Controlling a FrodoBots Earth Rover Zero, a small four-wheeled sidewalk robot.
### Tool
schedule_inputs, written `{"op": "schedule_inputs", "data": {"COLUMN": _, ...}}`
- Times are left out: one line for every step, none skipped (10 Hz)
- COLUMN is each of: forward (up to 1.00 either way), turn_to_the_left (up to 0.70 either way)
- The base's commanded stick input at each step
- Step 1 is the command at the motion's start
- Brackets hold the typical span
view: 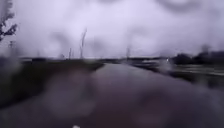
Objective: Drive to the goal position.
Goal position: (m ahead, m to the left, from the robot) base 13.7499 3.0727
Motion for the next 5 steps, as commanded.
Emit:
{"op": "schedule_inputs", "data": {"forward": 0.70, "turn_to_the_left": 0.00}}
{"op": "schedule_inputs", "data": {"forward": 0.70, "turn_to_the_left": 0.00}}
{"op": "schedule_inputs", "data": {"forward": 0.70, "turn_to_the_left": 0.00}}
{"op": "schedule_inputs", "data": {"forward": 0.70, "turn_to_the_left": 0.00}}
{"op": "schedule_inputs", "data": {"forward": 0.70, "turn_to_the_left": 0.00}}
